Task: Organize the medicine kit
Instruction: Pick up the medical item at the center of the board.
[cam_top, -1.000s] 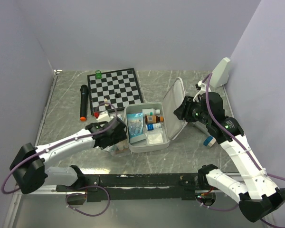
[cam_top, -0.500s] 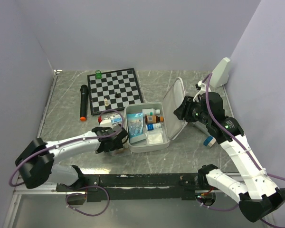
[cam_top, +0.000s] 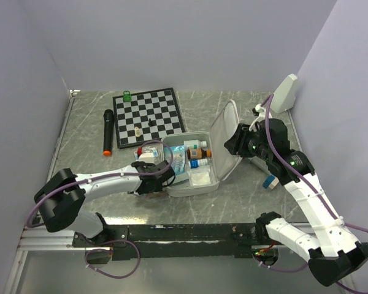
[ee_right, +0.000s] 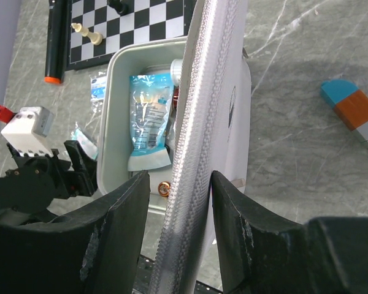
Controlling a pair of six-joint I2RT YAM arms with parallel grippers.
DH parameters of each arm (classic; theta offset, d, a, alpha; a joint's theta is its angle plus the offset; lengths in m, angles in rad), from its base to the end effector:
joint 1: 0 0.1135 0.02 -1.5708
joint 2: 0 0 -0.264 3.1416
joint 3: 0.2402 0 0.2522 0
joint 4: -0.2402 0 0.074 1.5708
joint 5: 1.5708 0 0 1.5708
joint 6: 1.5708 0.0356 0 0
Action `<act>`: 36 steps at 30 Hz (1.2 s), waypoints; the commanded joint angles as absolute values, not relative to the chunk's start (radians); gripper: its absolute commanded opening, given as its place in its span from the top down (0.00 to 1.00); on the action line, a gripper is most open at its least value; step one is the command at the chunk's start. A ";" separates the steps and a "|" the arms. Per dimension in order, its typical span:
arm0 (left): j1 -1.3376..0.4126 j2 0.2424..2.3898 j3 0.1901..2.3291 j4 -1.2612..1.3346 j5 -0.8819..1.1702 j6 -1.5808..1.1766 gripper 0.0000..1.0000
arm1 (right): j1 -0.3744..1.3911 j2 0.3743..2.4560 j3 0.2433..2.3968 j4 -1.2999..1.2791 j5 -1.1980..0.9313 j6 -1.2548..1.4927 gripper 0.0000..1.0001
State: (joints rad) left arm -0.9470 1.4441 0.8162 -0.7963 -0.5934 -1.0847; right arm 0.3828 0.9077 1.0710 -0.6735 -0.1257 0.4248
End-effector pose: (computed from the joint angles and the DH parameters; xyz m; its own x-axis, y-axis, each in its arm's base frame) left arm 0.1536 -0.1793 0.1776 -0.8227 -0.1116 -0.5573 -0.2188 0.9672 0.1293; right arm 0.1698 0.0732 0.3672 -0.6073 0.1963 -0.7699 -0.2434 0.8765 0.4154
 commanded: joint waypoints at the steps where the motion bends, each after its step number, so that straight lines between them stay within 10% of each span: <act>1: -0.997 1.485 0.899 -0.857 -0.669 -1.078 0.12 | 0.382 0.910 1.048 -0.637 -0.133 0.417 0.48; 23: -0.885 1.580 0.844 -0.807 -0.588 -1.028 0.28 | 0.382 0.893 1.043 -0.641 -0.127 0.416 0.48; 36: -0.877 1.574 0.798 -0.741 -0.532 -1.020 0.60 | 0.383 0.896 1.043 -0.641 -0.130 0.414 0.48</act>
